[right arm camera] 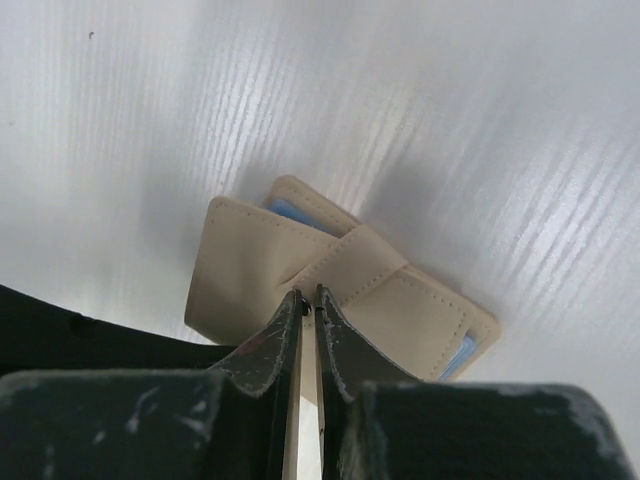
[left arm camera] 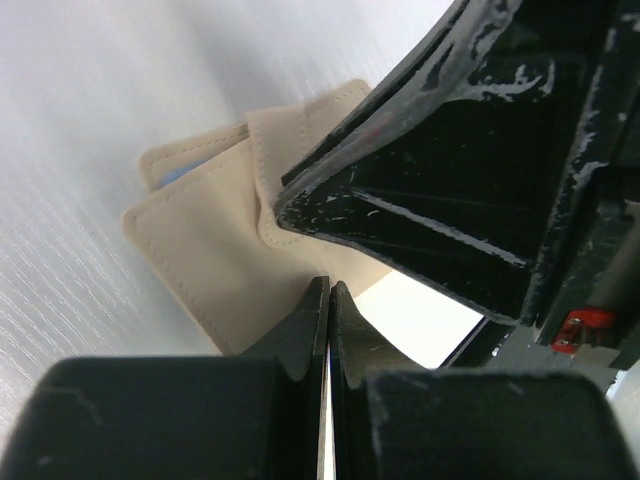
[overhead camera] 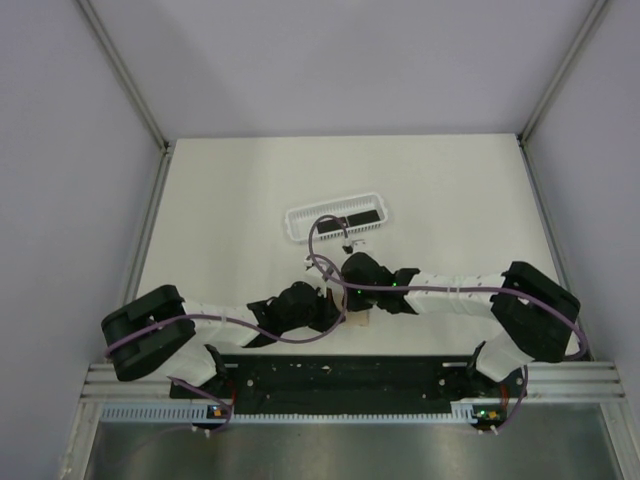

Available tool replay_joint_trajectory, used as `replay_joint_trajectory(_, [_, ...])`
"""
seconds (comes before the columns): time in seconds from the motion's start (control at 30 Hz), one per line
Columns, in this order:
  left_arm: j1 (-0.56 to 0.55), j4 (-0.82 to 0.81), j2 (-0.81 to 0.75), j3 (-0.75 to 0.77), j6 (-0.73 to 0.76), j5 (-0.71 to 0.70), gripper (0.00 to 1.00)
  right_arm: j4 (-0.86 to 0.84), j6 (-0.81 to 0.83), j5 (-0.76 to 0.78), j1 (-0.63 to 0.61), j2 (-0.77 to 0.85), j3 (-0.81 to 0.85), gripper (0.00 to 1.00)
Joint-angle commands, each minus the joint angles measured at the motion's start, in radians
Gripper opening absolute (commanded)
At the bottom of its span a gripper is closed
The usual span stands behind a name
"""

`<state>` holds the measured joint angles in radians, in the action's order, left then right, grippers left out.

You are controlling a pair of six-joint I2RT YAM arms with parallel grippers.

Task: Put the credit cards into the card holder
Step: Insert the card holder at the center of the board.

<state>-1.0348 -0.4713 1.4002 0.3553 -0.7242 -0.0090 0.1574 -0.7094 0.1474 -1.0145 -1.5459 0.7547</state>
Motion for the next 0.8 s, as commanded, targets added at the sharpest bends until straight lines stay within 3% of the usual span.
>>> replay_joint_trajectory(0.0, [-0.002, 0.046, 0.003, -0.016, 0.014, -0.019, 0.00, 0.148, -0.050, -0.126, -0.026, -0.178, -0.106, 0.00])
replay_joint_trajectory(0.33, [-0.004, 0.053, -0.001, -0.019, 0.017, -0.023, 0.00, 0.119, -0.067, -0.144, -0.026, -0.203, -0.149, 0.00])
replay_joint_trajectory(0.47, [-0.002, 0.072, -0.024, -0.024, 0.020, -0.042, 0.00, 0.129, -0.070, -0.111, -0.026, -0.142, -0.153, 0.00])
replay_joint_trajectory(0.63, [-0.002, 0.100, -0.066, -0.033, 0.019, -0.078, 0.00, 0.174, -0.094, -0.057, -0.027, -0.045, -0.160, 0.16])
replay_joint_trajectory(0.77, [-0.001, 0.114, -0.075, -0.036, 0.020, -0.089, 0.00, 0.224, -0.116, -0.057, -0.026, 0.004, -0.179, 0.21])
